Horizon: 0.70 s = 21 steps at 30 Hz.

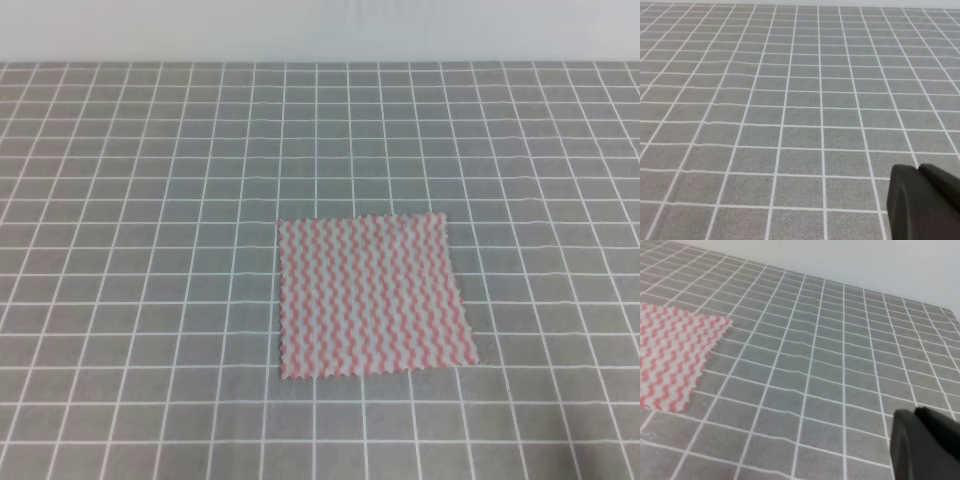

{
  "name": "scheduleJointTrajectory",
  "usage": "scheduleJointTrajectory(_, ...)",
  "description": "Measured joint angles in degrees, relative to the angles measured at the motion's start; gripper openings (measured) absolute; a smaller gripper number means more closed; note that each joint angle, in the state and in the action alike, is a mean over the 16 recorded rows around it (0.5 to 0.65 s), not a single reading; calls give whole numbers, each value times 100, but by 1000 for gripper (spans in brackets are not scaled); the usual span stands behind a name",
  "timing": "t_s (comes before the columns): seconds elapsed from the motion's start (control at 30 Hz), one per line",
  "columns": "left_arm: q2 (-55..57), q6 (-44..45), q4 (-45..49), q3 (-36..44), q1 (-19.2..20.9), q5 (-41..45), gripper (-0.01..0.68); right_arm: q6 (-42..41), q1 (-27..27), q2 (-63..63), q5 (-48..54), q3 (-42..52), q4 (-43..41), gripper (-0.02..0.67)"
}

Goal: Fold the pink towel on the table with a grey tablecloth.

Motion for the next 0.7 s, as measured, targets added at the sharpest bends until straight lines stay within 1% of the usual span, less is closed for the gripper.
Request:
scheduleJointTrajectory(0.13, -33, -54, -1, 29, 0, -23, 0, 2, 0, 8, -170, -7, 383, -18)
scheduleJointTrajectory(0.27, -38, -201, -1, 35, 1, -49, 0, 3, 0, 12, -354, -11, 1119, -18)
scheduleJointTrajectory(0.4, -88, -830, -2, 71, 1, -289, 0, 5, 0, 0, -637, -2, 2546, -18)
scheduleJointTrajectory(0.57, -113, -2083, -3, 97, 2, -771, 0, 4, 0, 0, -919, -2, 4372, -18)
scheduleJointTrajectory(0.7, -126, -3099, 1, 106, 2, -1279, 0, 2, 0, 0, -1018, 8, 5546, -18)
